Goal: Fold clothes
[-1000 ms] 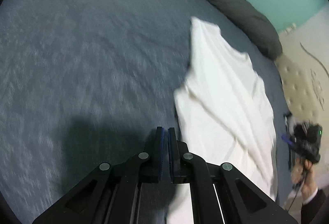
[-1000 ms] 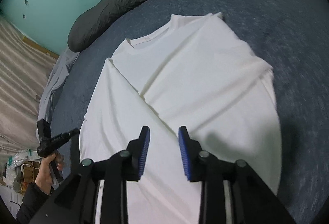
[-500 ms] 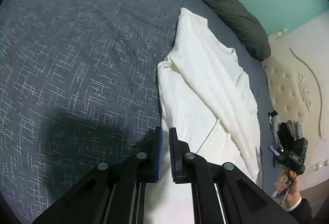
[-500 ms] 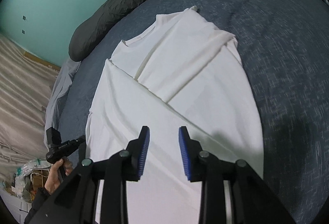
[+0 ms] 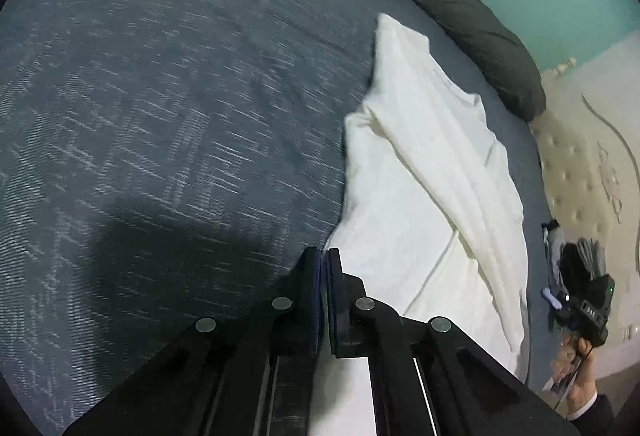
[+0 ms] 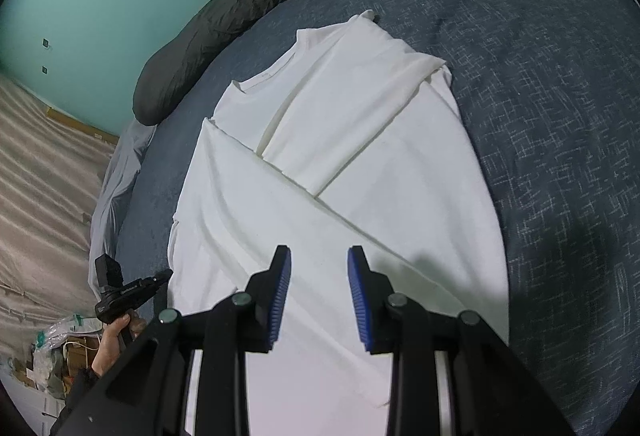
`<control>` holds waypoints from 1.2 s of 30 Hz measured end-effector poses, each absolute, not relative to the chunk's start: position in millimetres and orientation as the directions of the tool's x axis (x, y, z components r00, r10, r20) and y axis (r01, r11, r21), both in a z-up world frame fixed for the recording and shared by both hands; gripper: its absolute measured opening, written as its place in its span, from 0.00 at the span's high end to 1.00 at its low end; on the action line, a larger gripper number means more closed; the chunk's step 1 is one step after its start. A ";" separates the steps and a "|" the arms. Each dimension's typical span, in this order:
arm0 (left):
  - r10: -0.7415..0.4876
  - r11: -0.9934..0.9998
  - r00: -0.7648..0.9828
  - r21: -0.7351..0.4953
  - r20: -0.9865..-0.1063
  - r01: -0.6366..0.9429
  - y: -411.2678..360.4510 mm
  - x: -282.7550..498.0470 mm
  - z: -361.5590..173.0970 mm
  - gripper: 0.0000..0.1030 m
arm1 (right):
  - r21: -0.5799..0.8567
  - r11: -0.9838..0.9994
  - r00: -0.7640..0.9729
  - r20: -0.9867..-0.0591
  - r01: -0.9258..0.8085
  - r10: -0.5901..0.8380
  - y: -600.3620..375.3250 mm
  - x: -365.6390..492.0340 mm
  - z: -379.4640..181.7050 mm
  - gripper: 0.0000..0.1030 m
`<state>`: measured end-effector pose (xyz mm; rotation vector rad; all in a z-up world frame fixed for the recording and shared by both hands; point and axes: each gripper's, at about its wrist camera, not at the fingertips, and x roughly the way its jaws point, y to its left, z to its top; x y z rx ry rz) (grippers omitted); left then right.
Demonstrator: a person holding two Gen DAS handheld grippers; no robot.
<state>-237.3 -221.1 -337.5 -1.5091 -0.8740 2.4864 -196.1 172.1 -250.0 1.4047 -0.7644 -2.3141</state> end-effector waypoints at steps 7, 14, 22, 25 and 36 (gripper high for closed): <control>0.387 -0.818 -0.508 -0.541 -0.769 0.195 -229.6 -233.3 -331.9 1.00 | 0.598 -0.802 -0.459 -0.710 0.008 -0.534 168.6 -191.6 -251.2 0.72; 0.427 -0.821 -0.471 -0.549 -0.772 0.156 -223.2 -230.0 -333.0 0.99 | 0.606 -0.795 -0.466 -0.707 -0.011 -0.532 177.2 -185.4 -254.4 0.72; 0.493 -0.785 -0.452 -0.604 -0.744 0.137 -222.1 -219.7 -341.1 0.99 | 0.618 -0.786 -0.472 -0.700 -0.025 -0.535 181.2 -179.1 -257.5 0.72; 0.508 -0.777 -0.448 -0.616 -0.736 0.131 -224.3 -211.0 -339.4 0.99 | 0.619 -0.785 -0.472 -0.699 -0.026 -0.537 179.9 -177.2 -258.0 0.72; 0.487 -0.794 -0.453 -0.594 -0.747 0.126 -220.7 -204.0 -342.9 0.99 | 0.622 -0.782 -0.474 -0.696 -0.022 -0.540 176.5 -175.1 -257.0 0.72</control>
